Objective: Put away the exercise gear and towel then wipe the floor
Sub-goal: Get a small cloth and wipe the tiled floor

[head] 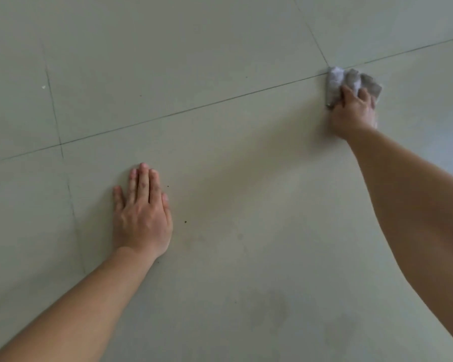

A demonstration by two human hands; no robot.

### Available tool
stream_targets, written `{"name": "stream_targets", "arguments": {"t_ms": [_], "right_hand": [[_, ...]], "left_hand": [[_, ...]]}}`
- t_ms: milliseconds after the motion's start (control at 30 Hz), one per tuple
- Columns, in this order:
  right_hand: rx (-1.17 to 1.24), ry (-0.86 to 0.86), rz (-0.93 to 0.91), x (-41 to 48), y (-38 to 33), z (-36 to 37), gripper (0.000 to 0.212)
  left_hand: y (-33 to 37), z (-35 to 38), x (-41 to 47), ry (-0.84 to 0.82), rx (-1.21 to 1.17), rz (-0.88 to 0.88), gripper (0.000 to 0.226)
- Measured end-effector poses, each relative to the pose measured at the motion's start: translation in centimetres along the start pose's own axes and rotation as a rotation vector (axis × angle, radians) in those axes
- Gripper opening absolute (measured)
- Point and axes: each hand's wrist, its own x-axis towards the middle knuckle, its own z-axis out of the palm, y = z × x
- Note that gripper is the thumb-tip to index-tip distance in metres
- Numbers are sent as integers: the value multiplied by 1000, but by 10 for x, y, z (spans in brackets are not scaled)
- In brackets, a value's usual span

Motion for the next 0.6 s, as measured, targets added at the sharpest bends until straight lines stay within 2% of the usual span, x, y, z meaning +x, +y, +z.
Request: {"name": "stream_targets", "arguments": {"t_ms": [33, 100, 200, 300, 400, 500, 600], "right_hand": [[7, -9, 75, 5, 2, -3, 54], [10, -16, 70, -3, -21, 2, 58], [33, -58, -200, -52, -86, 30, 60], [19, -125, -595, -129, -144, 64, 56], [-48, -243, -805, -173, -148, 75, 54], [-13, -213, -778, -175, -99, 63, 50], [-7, -152, -537, -191, -36, 48, 50]], "left_hand": [[-1, 1, 0, 1, -1, 1, 58], [-2, 2, 1, 6, -3, 2, 58], [-3, 0, 1, 9, -8, 13, 58], [-3, -1, 1, 6, -25, 21, 59], [-3, -2, 1, 20, -51, 33, 57], [-3, -4, 2, 20, -64, 31, 57], [-1, -6, 2, -21, -36, 8, 55]]}}
